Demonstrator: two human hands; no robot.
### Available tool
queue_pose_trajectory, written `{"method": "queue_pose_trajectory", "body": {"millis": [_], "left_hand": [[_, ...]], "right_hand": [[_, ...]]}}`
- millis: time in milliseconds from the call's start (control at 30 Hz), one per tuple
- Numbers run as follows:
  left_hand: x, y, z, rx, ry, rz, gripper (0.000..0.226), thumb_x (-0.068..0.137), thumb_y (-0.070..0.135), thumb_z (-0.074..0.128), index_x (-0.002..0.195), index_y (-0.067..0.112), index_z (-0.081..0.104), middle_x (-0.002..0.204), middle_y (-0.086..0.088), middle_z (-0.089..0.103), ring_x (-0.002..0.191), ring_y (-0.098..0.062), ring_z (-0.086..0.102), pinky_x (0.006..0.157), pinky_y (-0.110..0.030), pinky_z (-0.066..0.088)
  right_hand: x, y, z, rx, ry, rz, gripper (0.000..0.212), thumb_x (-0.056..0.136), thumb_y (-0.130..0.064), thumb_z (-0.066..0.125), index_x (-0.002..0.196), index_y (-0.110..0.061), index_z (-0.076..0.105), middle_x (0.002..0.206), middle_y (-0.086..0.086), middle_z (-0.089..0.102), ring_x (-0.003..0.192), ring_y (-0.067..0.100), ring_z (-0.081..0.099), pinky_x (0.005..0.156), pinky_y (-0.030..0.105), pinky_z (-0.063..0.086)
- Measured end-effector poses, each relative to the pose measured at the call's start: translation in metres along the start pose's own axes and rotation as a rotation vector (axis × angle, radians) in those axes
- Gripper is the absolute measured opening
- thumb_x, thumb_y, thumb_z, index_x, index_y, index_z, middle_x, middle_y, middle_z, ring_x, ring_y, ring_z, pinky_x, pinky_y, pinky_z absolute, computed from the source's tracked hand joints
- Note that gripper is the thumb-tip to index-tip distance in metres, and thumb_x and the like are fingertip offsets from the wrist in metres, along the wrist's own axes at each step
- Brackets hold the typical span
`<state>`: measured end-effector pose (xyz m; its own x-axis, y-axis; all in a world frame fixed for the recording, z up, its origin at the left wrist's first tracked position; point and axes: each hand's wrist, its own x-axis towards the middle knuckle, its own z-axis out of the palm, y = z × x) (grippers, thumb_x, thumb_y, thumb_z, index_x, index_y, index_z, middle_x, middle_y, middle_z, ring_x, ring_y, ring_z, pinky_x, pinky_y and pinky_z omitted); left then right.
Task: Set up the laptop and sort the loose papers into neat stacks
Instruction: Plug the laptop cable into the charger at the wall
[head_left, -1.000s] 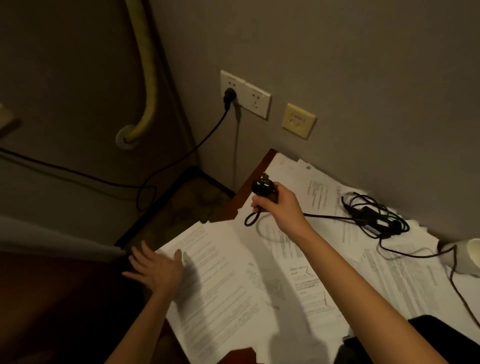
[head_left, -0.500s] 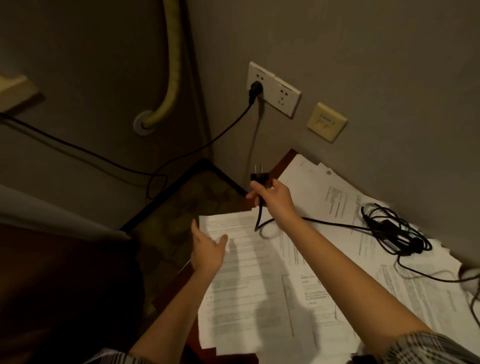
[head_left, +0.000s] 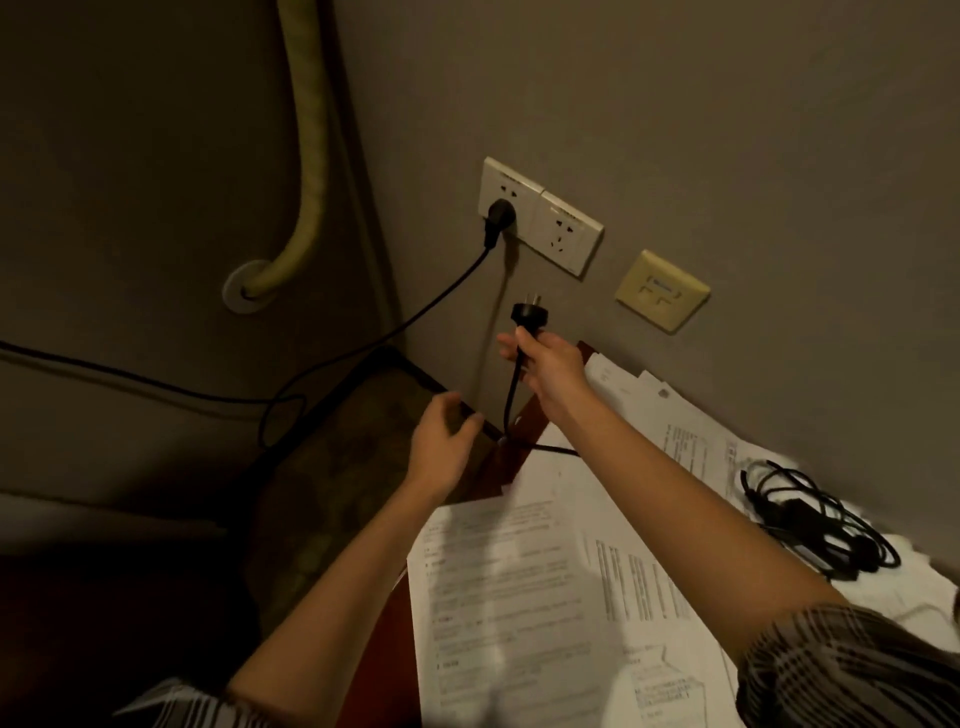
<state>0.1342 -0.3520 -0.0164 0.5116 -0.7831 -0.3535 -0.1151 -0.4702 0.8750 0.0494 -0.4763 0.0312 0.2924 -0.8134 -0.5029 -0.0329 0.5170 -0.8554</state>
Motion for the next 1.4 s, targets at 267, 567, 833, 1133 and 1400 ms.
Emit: {"method": "queue_pose_trajectory", "body": {"millis": [267,567,833,1133,1400], "left_hand": [[0.087,0.065,0.030,-0.117,-0.295,0.110,0.046,0.100,0.038,0.042,0.139,0.013,0.039,0.128,0.002,0.052,0.114,-0.011,0.051,0.094,-0.024,0.039],[0.110,0.056,0.052,-0.234,-0.326,0.084,0.031,0.104,0.024,0.032,0.084,0.014,0.054,0.064,0.000,0.048,0.056,-0.009,0.047,0.059,-0.031,0.043],[0.118,0.056,0.046,-0.222,-0.327,0.116,0.030,0.104,0.024,0.034,0.084,0.011,0.053,0.054,0.010,0.039,0.046,-0.005,0.036,0.049,-0.026,0.030],[0.118,0.075,0.041,-0.351,-0.239,0.092,0.031,0.103,0.024,0.035,0.078,0.016,0.051,0.057,0.003,0.039,0.045,-0.011,0.035,0.045,-0.027,0.027],[0.123,0.084,0.043,-0.404,-0.273,0.081,0.032,0.103,0.021,0.034,0.076,0.014,0.049,0.052,0.005,0.038,0.040,-0.008,0.031,0.039,-0.021,0.023]], "right_hand": [[0.071,-0.027,-0.001,0.296,0.124,0.069,0.013,0.097,-0.014,0.051,0.093,-0.005,0.059,0.083,0.006,0.064,0.071,0.011,0.063,0.060,0.022,0.054],[0.093,-0.030,0.002,0.376,0.114,0.044,0.023,0.097,-0.014,0.051,0.114,0.000,0.055,0.087,0.008,0.067,0.074,0.013,0.065,0.060,0.021,0.054],[0.094,-0.028,0.001,0.221,0.172,-0.088,0.011,0.097,-0.016,0.051,0.094,-0.009,0.058,0.089,0.010,0.069,0.076,0.017,0.067,0.073,0.030,0.056],[0.098,-0.063,0.015,0.092,0.278,0.049,0.023,0.095,-0.016,0.054,0.103,0.006,0.058,0.073,0.013,0.064,0.062,0.020,0.065,0.059,0.031,0.058],[0.105,-0.077,0.019,-0.260,0.359,0.057,0.029,0.099,-0.022,0.049,0.079,-0.002,0.053,0.058,0.003,0.052,0.049,0.013,0.054,0.067,0.029,0.058]]}}
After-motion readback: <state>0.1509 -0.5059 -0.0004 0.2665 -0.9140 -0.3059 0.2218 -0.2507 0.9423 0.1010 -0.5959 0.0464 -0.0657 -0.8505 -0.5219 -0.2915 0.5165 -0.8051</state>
